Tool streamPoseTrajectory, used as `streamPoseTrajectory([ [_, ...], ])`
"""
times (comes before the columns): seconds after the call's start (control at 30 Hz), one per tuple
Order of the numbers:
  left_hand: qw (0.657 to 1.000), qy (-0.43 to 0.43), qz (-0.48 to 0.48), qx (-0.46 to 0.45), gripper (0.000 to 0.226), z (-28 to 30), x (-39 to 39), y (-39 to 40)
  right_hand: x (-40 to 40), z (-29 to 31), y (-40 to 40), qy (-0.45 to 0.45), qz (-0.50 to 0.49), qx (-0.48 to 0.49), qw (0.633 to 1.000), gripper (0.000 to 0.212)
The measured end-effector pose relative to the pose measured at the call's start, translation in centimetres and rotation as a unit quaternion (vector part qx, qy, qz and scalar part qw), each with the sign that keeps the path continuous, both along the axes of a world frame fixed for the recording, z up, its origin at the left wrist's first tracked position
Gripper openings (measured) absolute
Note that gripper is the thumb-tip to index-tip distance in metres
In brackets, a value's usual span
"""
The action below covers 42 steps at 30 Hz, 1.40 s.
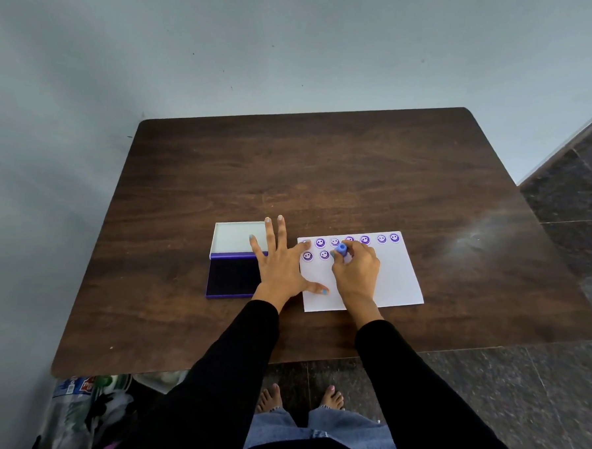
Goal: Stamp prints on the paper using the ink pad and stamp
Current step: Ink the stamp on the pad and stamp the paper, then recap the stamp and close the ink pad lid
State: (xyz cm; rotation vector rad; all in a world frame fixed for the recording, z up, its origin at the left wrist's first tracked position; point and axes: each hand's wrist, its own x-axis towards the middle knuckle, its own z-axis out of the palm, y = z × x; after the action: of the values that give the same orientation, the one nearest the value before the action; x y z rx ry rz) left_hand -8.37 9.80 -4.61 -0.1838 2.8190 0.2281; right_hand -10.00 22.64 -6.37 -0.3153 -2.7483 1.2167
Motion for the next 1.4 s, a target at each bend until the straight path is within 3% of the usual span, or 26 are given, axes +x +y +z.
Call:
streamPoseTrajectory([
  [0.1, 1.000, -0.002, -0.004, 0.001, 0.103, 0.2, 0.0, 0.0, -0.4, 0.8, 0.1, -0.013, -0.001, 0.003, 1.000, 0.024],
  [0.17, 1.000, -0.004, -0.007, 0.004, 0.105, 0.4, -0.1, 0.0, -0.7, 2.0, 0.5, 0.005, -0.075, -0.077, 0.994, 0.017],
  [0.3, 1.000, 0.013, -0.012, 0.019, 0.108, 0.9, 0.2, -0.1, -2.0, 5.0, 1.8, 0.056, -0.251, -0.358, 0.898, 0.012],
  [0.4, 0.996, 0.039, 0.018, 0.072, 0.101, 1.7, 0.4, -0.9, -2.8, 6.7, 2.6, 0.061, -0.271, -0.448, 0.850, 0.011],
  [0.5, 0.995, 0.019, 0.040, 0.091, 0.072, 2.5, 1.0, -2.4, -3.0, 7.5, 2.7, 0.058, -0.270, -0.504, 0.819, 0.008],
  [0.7, 0.998, -0.030, 0.045, 0.039, 0.053, 2.9, 2.8, -3.5, -2.9, 7.4, 2.0, 0.034, -0.249, -0.526, 0.813, 0.008],
  [1.03, 0.996, 0.015, 0.058, 0.063, 0.027, 2.1, 2.7, -2.9, -3.0, 6.8, 1.5, 0.002, -0.220, -0.539, 0.813, 0.009],
  [1.13, 0.990, 0.074, 0.082, 0.090, 0.021, 2.2, 2.6, -3.0, -3.2, 6.9, 1.1, -0.006, -0.208, -0.557, 0.804, 0.011],
  [1.3, 0.946, 0.185, 0.174, 0.200, 0.019, 3.4, 1.8, -3.3, -3.3, 7.3, -2.2, -0.102, -0.061, -0.583, 0.803, 0.012],
  [1.4, 0.927, 0.211, 0.213, 0.224, 0.019, 3.7, 1.5, -3.6, -2.7, 7.2, -4.5, -0.169, 0.048, -0.524, 0.834, 0.020],
])
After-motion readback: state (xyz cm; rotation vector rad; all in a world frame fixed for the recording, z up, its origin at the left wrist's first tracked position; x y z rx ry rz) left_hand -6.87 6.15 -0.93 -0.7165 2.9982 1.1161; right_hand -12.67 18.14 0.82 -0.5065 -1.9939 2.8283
